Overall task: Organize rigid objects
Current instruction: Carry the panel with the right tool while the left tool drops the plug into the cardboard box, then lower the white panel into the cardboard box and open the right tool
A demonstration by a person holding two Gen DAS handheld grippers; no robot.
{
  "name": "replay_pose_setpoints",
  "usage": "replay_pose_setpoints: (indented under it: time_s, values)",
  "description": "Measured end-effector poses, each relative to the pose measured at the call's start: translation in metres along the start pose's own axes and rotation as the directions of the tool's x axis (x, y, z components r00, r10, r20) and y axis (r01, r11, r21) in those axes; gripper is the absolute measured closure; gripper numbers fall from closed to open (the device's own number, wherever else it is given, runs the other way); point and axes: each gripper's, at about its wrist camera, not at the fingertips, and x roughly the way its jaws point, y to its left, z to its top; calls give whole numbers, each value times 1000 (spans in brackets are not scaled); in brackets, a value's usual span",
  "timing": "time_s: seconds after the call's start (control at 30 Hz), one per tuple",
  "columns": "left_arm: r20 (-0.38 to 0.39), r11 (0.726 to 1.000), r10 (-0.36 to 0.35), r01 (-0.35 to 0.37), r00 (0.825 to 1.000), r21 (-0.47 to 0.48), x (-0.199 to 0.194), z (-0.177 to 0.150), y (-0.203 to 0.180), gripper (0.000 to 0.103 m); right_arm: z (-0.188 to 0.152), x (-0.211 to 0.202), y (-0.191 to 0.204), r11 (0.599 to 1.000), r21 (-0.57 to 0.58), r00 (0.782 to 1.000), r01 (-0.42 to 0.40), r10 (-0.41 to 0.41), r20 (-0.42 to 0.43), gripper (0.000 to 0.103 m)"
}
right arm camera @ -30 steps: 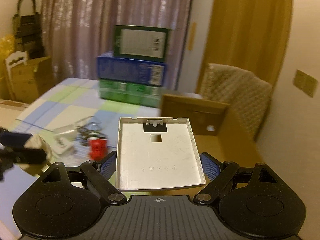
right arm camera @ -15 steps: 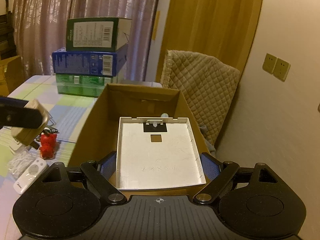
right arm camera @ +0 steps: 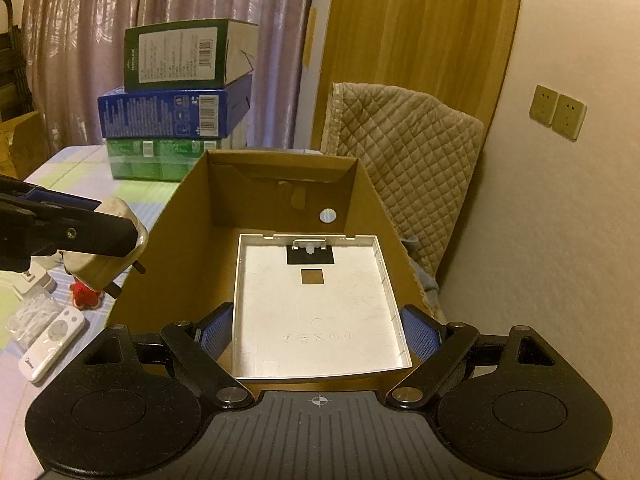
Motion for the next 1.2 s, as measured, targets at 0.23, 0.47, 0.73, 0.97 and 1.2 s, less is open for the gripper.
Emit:
replay_pose_setpoints:
  time_s: [0.23,0.47,0.73,0.97,1.2]
  values:
    - [-29,1000,-22,22,999,-1,17,-1,-4,67,-5,4,-5,1000,6,1000,-3,3,-12,19]
    - [-47,1000,-21,20,999,-2,24,-2,-3,67,-8,6,-10,1000,16,1000,-5,6,-18,19]
    - [-50,1000,-25,25,998,2,26,-3,-4,67,-10,6,-14,999,34,1000,-5,6,-20,19]
    - [-26,999,-5,5,1000,-32,10,-4,2,67,-12,3,-17,997,67,999,-26,27,-21,19]
    - [-6,996,44,-45,999,-75,-15,-14,16,67,-13,2,-21,989,136,998,-60,64,-23,19]
